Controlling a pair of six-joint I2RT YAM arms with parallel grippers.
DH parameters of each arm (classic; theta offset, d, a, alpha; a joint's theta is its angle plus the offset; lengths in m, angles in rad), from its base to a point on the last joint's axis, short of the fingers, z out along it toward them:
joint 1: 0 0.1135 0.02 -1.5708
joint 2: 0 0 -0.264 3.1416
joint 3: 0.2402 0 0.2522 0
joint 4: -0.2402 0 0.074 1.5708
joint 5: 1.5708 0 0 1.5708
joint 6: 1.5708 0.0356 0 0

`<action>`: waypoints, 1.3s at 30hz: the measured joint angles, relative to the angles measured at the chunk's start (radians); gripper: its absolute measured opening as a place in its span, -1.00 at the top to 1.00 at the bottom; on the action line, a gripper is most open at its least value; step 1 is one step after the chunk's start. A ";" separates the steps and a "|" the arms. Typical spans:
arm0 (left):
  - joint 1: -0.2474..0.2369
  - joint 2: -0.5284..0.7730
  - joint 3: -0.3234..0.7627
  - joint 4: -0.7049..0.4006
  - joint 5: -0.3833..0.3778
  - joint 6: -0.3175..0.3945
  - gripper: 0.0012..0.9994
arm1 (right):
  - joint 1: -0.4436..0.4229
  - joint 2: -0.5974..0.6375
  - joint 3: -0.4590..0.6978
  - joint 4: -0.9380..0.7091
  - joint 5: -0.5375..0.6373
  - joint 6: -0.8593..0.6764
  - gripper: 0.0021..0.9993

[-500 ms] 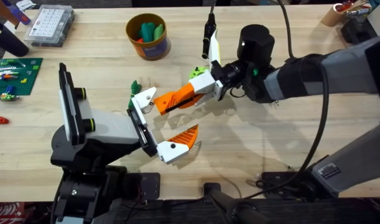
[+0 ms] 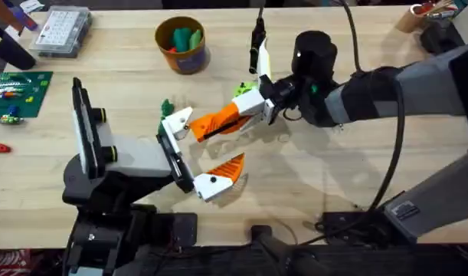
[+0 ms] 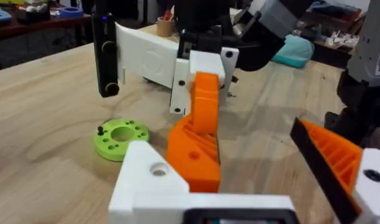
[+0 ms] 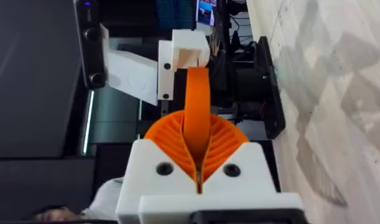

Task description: Pick up the gripper from the table and insert it into the empty holder that is missing its gripper. Then pick up a screw, insert it into the mounting hole, and use the screwdriver to tighten it. Finally, clean up the table by picking up the vegetable and placing it into the bucket.

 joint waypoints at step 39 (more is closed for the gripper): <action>0.018 0.000 0.000 0.001 -0.039 -0.018 -0.98 | 0.052 0.000 0.007 0.057 0.152 0.066 0.98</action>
